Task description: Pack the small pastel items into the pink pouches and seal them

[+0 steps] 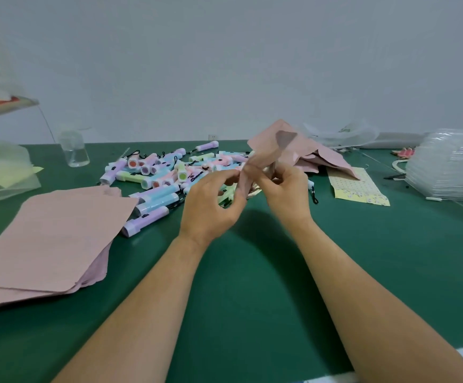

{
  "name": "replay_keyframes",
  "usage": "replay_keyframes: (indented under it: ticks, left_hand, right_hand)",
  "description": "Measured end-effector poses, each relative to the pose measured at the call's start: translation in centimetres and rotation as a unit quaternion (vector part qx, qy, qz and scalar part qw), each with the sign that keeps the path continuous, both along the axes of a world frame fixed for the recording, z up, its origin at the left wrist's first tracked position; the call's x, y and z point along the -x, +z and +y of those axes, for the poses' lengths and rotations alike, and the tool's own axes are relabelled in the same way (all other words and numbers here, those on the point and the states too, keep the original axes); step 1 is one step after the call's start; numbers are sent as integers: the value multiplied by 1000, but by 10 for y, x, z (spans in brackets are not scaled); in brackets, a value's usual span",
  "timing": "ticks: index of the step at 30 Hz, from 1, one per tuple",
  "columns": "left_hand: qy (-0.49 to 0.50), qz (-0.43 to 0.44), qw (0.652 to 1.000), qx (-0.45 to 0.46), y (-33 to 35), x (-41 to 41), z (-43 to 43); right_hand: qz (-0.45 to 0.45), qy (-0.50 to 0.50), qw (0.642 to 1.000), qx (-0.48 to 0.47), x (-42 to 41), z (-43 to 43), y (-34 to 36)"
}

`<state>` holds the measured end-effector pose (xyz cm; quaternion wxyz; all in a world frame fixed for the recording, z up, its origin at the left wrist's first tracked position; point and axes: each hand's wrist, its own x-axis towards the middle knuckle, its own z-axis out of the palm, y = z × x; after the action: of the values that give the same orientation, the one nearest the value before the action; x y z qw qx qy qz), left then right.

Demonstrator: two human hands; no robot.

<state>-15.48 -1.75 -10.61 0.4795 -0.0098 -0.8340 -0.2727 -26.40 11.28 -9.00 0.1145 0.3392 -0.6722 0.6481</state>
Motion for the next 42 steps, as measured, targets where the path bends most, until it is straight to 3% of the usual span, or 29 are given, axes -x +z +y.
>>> replay_keyframes:
  ticks: [6, 13, 18, 23, 26, 28, 31, 36, 39, 42]
  left_hand:
    - [-51, -88, 990, -94, -6, 1, -1]
    - [-70, -128, 976, -164, -9, 2, -2]
    - [-54, -98, 964, -243, -9, 5, -1]
    - [-42, -91, 968, -229, -9, 5, 0]
    - [-32, -109, 975, -190, -8, 5, 2]
    - [-29, -133, 978, -161, -7, 5, 4]
    - [-23, -151, 971, -184, -7, 7, 2]
    - [74, -55, 959, -267, -7, 7, -7]
    - [89, -32, 968, -232, -6, 5, 0]
    - [44, -20, 977, -210, -4, 6, 10]
  right_hand:
    - [163, -6, 972, -172, -1, 4, 0]
    - [189, 78, 938, -279, -9, 5, 6]
    - [183, 70, 953, -230, -17, -1, 5]
    - [231, -83, 944, -223, -18, -5, 2]
    - [171, 8, 965, -197, -18, -3, 3]
    - [190, 12, 957, -219, -18, -1, 3]
    - [227, -68, 929, -284, -20, -3, 3]
    - [200, -184, 918, -288, -25, -5, 6]
    - [178, -207, 924, -269, -29, -8, 6]
    - [164, -205, 925, -275, -34, -16, 5]
